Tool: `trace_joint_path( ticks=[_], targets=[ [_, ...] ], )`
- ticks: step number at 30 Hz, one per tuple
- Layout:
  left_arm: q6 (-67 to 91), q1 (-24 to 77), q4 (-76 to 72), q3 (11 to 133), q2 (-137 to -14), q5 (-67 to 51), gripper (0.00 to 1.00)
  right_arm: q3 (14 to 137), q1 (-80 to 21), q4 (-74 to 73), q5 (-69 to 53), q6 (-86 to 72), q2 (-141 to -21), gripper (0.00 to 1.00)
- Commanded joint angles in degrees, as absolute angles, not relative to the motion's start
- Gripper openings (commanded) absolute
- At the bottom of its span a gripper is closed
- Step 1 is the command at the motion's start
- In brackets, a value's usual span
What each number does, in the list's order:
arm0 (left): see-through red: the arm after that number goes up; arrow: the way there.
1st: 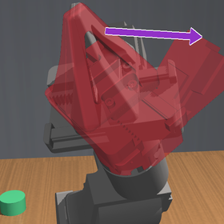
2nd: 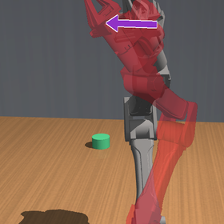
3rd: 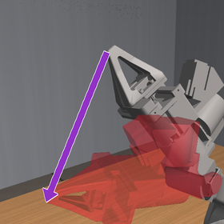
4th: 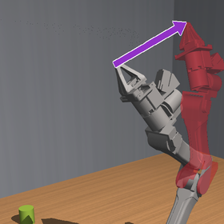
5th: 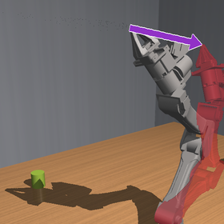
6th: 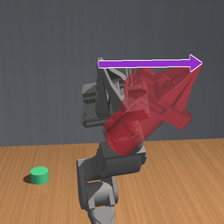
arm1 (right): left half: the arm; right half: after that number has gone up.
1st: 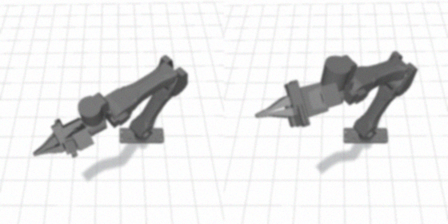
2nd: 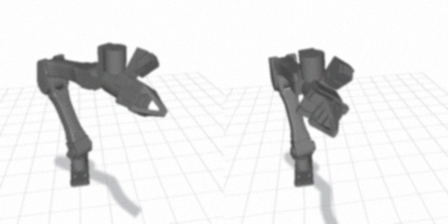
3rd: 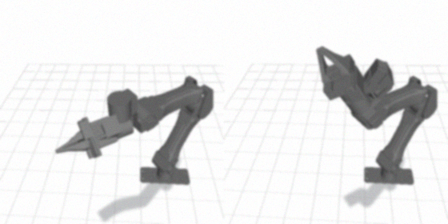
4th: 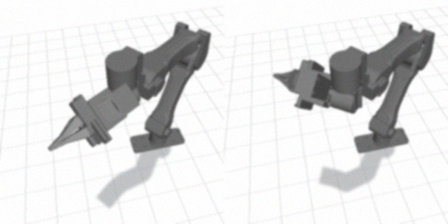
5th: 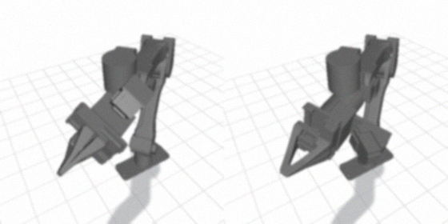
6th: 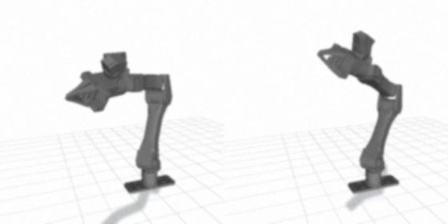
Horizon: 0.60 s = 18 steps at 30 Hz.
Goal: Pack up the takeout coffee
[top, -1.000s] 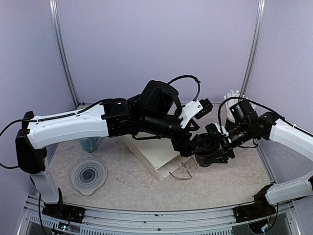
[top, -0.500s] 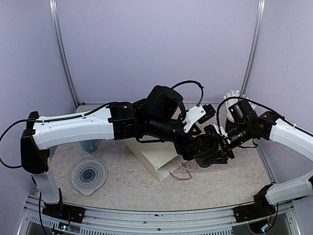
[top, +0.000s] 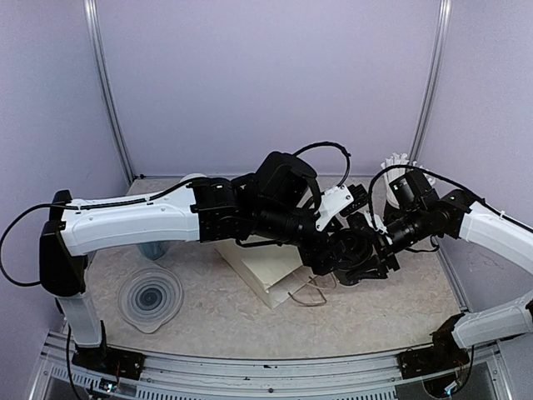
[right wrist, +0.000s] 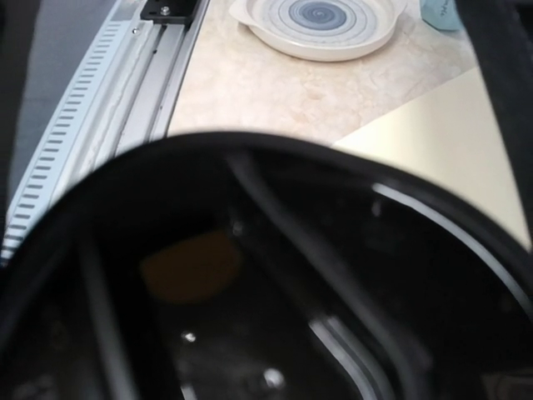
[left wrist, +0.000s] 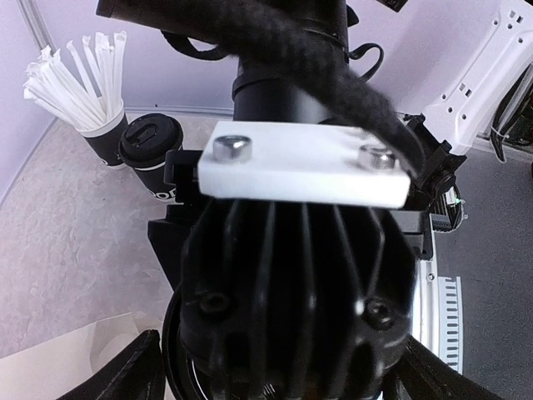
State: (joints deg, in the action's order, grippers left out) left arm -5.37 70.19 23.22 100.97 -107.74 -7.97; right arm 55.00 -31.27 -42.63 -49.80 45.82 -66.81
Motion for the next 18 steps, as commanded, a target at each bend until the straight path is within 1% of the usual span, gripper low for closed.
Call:
trace_joint_path(
  ticks=[1, 6, 9, 12, 17, 18],
  targets=[
    [-6.83, 71.02, 24.14, 101.16, -108.53, -8.81, 0.82, 55.82, -31.9, -41.81, -50.05, 44.67, -65.41, 0.55],
    [-7.04, 70.95, 25.23, 101.4, -108.65, -8.57, 0.73, 55.6, -31.9, -41.07, -49.66, 43.97, -65.2, 0.56],
    [-6.74, 70.74, 26.37, 101.43, -108.17, -8.22, 0.69, 55.79, -31.86, -40.77, -49.96, 43.01, -65.2, 0.61],
    [-6.06, 70.2, 28.5, 100.96, -106.94, -6.95, 0.65, 56.25, -31.8, -41.66, -50.06, 42.9, -65.3, 0.71],
    [-3.64, 69.79, 30.84, 94.65, -101.33, -3.25, 0.64, 56.72, -31.19, -45.75, -48.63, 45.74, -64.87, 0.97],
    [-2.73, 69.79, 31.02, 92.59, -98.93, -2.44, 0.64, 56.56, -31.05, -46.06, -48.01, 46.37, -64.8, 0.99]
  ],
)
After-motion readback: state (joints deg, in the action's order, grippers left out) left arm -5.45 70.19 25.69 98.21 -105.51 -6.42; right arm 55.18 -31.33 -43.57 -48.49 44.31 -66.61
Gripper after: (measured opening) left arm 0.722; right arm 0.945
